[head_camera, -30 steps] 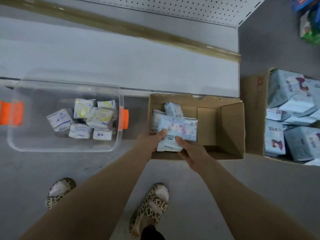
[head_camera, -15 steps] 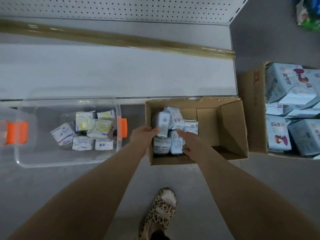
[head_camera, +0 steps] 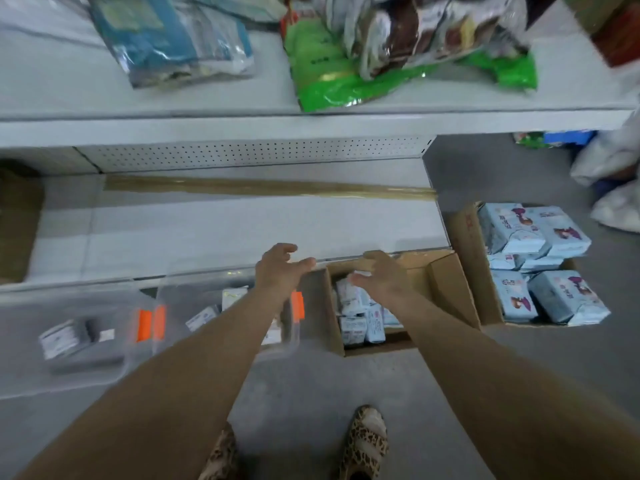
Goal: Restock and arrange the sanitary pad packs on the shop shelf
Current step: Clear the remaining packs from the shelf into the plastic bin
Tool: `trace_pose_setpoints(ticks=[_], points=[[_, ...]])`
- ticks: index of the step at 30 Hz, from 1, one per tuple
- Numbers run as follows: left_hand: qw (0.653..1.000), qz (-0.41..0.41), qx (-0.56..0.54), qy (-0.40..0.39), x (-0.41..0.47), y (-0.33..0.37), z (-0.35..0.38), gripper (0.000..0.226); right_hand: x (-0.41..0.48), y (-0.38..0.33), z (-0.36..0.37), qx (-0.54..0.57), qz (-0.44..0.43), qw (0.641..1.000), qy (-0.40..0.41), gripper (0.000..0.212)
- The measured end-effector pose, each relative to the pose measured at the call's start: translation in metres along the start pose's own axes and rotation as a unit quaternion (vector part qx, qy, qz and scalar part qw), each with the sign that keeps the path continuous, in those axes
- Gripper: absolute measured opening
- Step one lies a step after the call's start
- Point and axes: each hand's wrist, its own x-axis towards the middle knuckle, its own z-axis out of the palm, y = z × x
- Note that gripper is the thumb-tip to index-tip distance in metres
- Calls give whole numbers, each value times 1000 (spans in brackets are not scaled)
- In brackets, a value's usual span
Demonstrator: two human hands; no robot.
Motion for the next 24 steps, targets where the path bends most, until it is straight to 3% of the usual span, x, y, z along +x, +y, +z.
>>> trace_pose_setpoints(ticks=[7, 14, 21, 24], points=[[984, 147, 93, 26, -74, 93, -164, 57, -123, -169, -67, -89, -116, 989, 15, 73], [935, 285, 172, 120, -166, 199, -302, 61, -221, -319, -129, -178, -251, 950, 60, 77], [897, 342, 148, 238, -249, 263, -382, 52, -295, -407, -178, -224, -361, 896, 126, 79], [889, 341, 134, 276, -284, 280, -410, 60, -321, -432, -196, -216, -400, 879, 145, 77]])
